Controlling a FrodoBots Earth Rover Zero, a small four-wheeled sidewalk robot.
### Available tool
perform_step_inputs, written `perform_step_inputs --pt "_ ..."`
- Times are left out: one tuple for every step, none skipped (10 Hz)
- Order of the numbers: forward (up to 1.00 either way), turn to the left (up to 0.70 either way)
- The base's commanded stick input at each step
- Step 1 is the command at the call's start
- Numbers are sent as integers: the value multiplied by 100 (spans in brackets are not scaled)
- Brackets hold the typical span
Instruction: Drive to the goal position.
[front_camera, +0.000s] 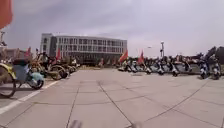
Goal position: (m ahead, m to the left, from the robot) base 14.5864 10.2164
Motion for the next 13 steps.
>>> perform_step_inputs --pt "8 0" --pt "39 2" --pt "100 14" --pt "100 36" --pt "100 15" --pt "100 0" --pt "100 0" --pt "100 0" --pt "100 31" --pt "100 40" --pt "100 27" --pt "100 8" --pt "100 0"
